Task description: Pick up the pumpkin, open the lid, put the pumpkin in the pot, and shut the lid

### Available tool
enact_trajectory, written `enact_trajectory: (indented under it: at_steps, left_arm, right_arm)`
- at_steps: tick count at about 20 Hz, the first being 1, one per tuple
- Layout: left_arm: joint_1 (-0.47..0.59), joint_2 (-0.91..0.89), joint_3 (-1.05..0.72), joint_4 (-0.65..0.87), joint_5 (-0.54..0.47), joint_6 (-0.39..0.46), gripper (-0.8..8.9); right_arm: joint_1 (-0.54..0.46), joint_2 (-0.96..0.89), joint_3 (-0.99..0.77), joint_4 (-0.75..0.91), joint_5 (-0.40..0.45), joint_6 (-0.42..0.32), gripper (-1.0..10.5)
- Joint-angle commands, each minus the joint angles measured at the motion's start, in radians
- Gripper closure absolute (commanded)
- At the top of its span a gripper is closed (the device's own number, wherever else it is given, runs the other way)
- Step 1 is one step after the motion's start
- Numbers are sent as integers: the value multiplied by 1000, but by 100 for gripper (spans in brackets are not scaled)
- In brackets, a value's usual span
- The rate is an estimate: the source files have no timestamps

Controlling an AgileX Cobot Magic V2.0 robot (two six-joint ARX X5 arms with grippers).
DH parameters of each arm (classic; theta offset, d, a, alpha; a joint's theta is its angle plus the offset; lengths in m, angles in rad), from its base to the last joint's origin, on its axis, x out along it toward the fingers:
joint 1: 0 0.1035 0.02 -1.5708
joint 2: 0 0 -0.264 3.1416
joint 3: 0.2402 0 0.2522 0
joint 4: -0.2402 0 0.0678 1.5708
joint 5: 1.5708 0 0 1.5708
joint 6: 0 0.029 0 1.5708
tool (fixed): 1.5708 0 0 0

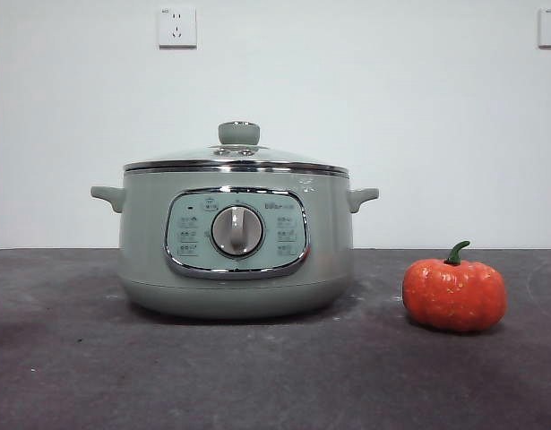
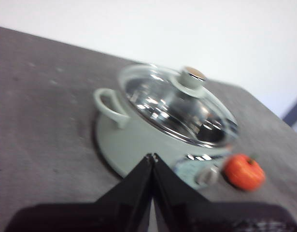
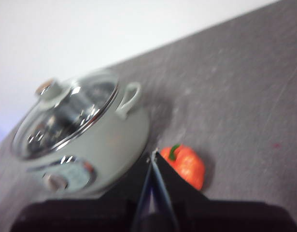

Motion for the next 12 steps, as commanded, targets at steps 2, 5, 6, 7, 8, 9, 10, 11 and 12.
enact_trajectory:
  at_steps: [2,5,6,7,8,9,10,11,12]
  left_arm:
    - [2,103,111,-87,104,130,821]
    - [2,176,192,-155,172,199,821]
    - [2,195,214,-177,188,217,821]
    - [2,214,238,-202,208,238,821]
    - [2,231,259,-229,227,259,821]
    - [2,244,277,-252,236,279,821]
    - [2,259,298,-281,241,303,821]
    - [2,270,317,-310,249,327,821]
    - [2,280,332,-333,256,345,821]
  right_arm:
    - [2,121,144,-135,-97,-138,959]
    - [2,220,256,-272,-144,-229,959]
    - [3,248,288,-311,-149,-259,959]
    - [3,279,326,-354,-163,-291,959]
    - [3,309,361,-395,-173,-323,958]
    - [4,333,392,-429,-175,-342,958]
    - [6,359,428,-470,-174,-367,959]
    - [9,384,462,-509,-172,-389,958]
    - [12,403,491,-541,-171,-404,958]
